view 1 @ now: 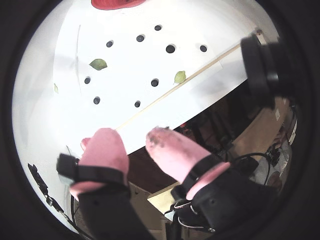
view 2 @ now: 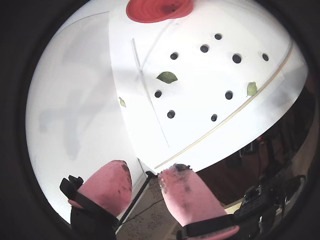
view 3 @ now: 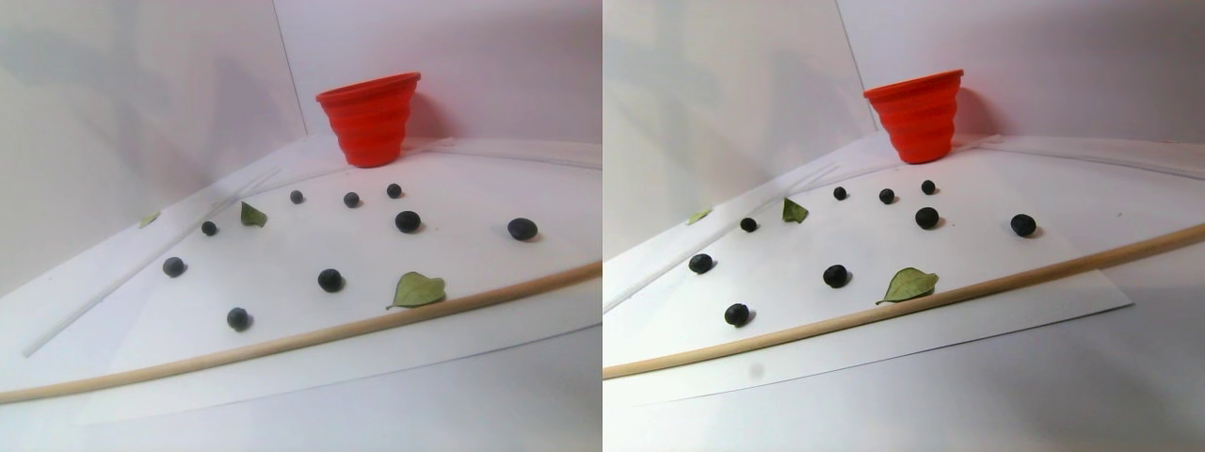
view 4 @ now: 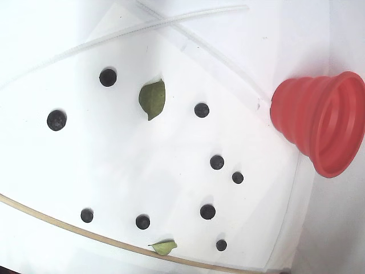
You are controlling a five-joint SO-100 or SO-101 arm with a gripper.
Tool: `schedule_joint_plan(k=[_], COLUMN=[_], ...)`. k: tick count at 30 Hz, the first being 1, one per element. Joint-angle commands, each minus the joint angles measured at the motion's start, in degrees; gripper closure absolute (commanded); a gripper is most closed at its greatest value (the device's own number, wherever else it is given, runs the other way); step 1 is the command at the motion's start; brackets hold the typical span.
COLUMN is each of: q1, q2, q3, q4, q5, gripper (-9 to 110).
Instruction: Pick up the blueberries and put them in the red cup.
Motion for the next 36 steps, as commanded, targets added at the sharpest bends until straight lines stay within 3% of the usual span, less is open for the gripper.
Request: schedule_joint_plan(k=[1,36], q1=[-0.2,2.5], q2=[0.4,-16.2], q3=[0.6,9.8], q4=[-3.5,-21.4], q5=[-2.0,-27.9], gripper=[89,85])
